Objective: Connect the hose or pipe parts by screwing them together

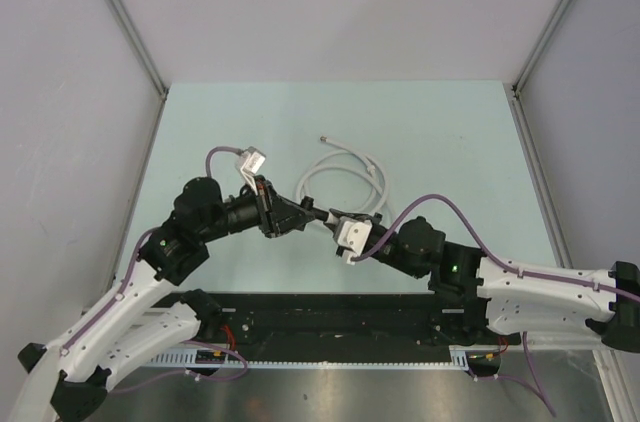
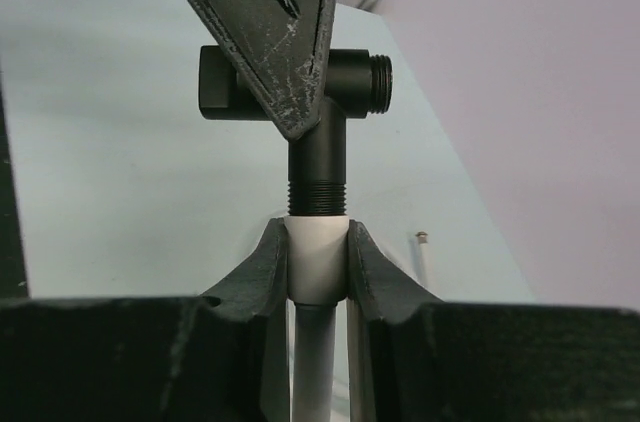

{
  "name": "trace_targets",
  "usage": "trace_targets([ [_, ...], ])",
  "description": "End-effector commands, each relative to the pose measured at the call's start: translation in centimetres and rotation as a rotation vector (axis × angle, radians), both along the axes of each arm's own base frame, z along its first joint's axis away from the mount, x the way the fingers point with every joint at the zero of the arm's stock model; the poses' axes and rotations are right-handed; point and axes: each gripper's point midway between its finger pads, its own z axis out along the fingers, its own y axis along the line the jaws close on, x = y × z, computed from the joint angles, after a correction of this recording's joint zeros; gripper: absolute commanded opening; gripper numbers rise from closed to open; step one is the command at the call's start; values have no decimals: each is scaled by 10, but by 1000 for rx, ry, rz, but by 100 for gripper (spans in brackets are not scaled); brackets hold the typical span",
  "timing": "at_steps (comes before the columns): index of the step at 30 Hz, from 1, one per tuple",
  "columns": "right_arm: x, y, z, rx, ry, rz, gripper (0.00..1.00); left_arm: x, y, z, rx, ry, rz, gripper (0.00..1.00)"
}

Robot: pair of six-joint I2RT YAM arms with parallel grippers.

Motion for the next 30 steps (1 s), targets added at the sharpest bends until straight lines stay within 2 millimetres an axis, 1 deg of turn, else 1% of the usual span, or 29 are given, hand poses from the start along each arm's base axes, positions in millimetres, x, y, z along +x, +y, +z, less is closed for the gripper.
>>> trace_targets([
  [1,-26,11,9,117,185,174,0,-3,3,48,36,-544,-111,0],
  [2,-31,13,8,121,212,214,0,-8,2,44,50,-613,-157,0],
  [3,-32,13,7,123,245,253,0,-8,2,42,88,-725,-188,0],
  [5,-36,14,2,131,316,288,0,-11,0,37,106,-815,-239,0],
  [6,-42,15,0,124,342,336,0,-12,-2,34,128,-893,-280,0],
  [7,-38,12,-2,124,366,340,0,-13,-4,28,142,-917,-304,0],
  [8,-39,10,-3,130,405,354,0,-14,-5,24,150,-943,-327,0],
  [9,-45,10,-4,125,428,401,0,-15,-7,19,164,-997,-363,0],
  [10,-39,7,-5,131,446,388,0,-16,-7,15,170,-1025,-383,0],
  [11,-38,6,-6,132,463,388,0,-17,-8,6,183,-1044,-403,0],
  [12,-43,5,-9,117,481,415,0,-14,-7,3,207,-1089,-400,0],
  [13,-45,4,-10,113,492,423,0,-12,-7,-2,221,-1095,-401,0],
  [15,-47,1,-14,105,526,436,0,-8,-7,-6,239,-1106,-397,0],
  [17,-46,-1,-15,106,540,418,0,-6,-8,-8,248,-1096,-395,0],
  [18,-39,-3,-17,108,546,373,4,-5,-8,-9,244,-1077,-394,0],
  [19,-34,-5,-19,110,547,339,12,-1,-8,-9,250,-1058,-378,0],
  [20,-23,-8,-19,122,538,272,30,0,-9,-9,251,-1031,-367,0],
  [22,-15,-15,-16,137,517,210,44,4,-9,-7,234,-927,-323,0],
  [23,-8,-20,-13,152,499,168,61,11,-6,-6,242,-884,-270,0],
  [24,-8,-25,-4,175,478,160,69,12,-5,-4,217,-792,-227,0],
  [25,-8,-28,1,185,461,157,75,14,-3,-1,202,-742,-186,0],
  [26,-9,-30,5,195,443,155,84,20,2,4,192,-698,-114,0],
  [27,-10,-32,9,206,424,153,88,19,3,7,153,-612,-77,0],
  [28,-11,-36,17,224,399,151,91,21,6,12,133,-579,-38,0],
  [30,-5,-41,22,230,353,107,96,24,12,20,70,-468,50,0],
])
